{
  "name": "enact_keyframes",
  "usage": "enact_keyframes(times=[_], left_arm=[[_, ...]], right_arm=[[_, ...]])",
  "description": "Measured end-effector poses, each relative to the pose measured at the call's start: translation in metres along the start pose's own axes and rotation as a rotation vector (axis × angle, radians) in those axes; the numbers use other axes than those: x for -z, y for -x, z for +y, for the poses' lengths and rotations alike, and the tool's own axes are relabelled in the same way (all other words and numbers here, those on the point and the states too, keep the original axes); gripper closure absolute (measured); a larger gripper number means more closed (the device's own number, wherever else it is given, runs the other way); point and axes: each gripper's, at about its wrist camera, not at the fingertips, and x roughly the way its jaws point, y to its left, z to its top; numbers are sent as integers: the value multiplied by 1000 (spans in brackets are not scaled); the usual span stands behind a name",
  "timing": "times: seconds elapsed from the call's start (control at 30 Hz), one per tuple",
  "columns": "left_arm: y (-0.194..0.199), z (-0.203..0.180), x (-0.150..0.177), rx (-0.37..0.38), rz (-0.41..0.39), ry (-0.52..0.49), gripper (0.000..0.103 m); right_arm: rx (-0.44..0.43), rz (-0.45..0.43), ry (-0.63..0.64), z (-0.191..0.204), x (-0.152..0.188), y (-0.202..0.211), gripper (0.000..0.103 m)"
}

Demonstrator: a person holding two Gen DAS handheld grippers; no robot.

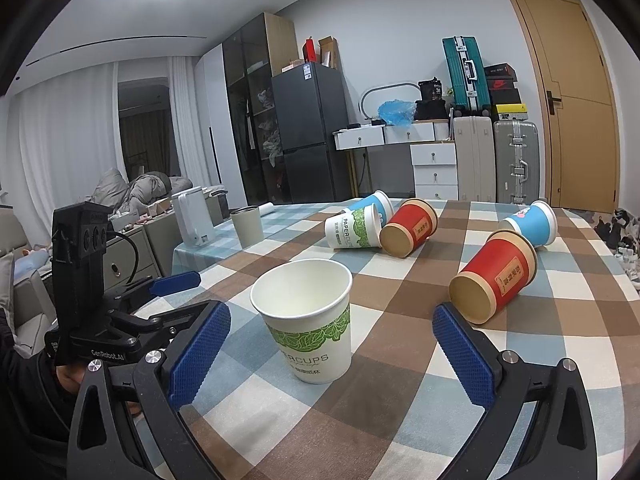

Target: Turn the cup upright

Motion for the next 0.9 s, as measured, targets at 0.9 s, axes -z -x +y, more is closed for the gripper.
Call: enact_keyframes(times=[0.9], left_arm=[[0, -1, 1, 2, -3, -1, 1]], right_arm=[[-3, 5, 2, 1, 0, -2, 0]])
